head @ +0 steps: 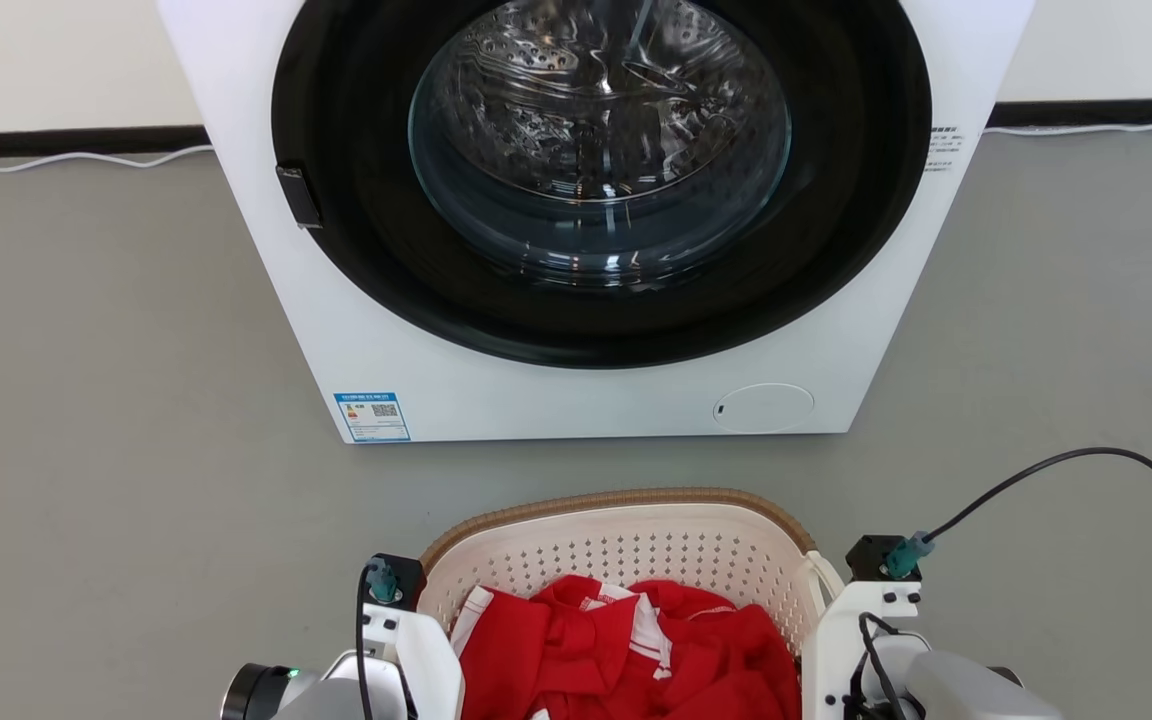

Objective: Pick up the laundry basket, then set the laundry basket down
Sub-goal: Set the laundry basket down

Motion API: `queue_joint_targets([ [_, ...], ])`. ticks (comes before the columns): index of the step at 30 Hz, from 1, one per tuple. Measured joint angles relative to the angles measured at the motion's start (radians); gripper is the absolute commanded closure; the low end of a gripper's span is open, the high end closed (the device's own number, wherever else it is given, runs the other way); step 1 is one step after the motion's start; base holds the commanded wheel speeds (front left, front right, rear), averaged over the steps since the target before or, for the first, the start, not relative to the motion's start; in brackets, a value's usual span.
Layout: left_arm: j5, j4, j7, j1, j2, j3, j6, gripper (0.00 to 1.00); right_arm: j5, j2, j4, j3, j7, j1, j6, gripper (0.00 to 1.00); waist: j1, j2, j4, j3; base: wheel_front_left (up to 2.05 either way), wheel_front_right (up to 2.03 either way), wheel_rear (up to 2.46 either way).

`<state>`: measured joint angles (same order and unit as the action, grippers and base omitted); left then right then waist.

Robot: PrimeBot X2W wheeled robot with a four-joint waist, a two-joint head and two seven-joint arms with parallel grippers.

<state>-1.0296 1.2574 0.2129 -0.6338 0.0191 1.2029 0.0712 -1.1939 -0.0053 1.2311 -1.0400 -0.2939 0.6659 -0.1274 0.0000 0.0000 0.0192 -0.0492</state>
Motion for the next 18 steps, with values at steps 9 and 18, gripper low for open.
queue_joint_targets([
  [9,0.000,0.001,-0.039,-0.005,-0.001,0.004,-0.001,1.00,-0.029,-0.001,0.000,-0.026,0.033,0.014,0.000,1.00,0.0000,0.0000,-0.003,-0.048,0.00,0.00,0.00],
  [18,0.002,-0.014,-0.102,-0.054,-0.004,0.009,-0.019,1.00,-0.038,-0.002,0.018,-0.042,0.126,0.071,0.000,1.00,0.0000,0.0000,-0.001,-0.141,0.00,0.00,0.00],
])
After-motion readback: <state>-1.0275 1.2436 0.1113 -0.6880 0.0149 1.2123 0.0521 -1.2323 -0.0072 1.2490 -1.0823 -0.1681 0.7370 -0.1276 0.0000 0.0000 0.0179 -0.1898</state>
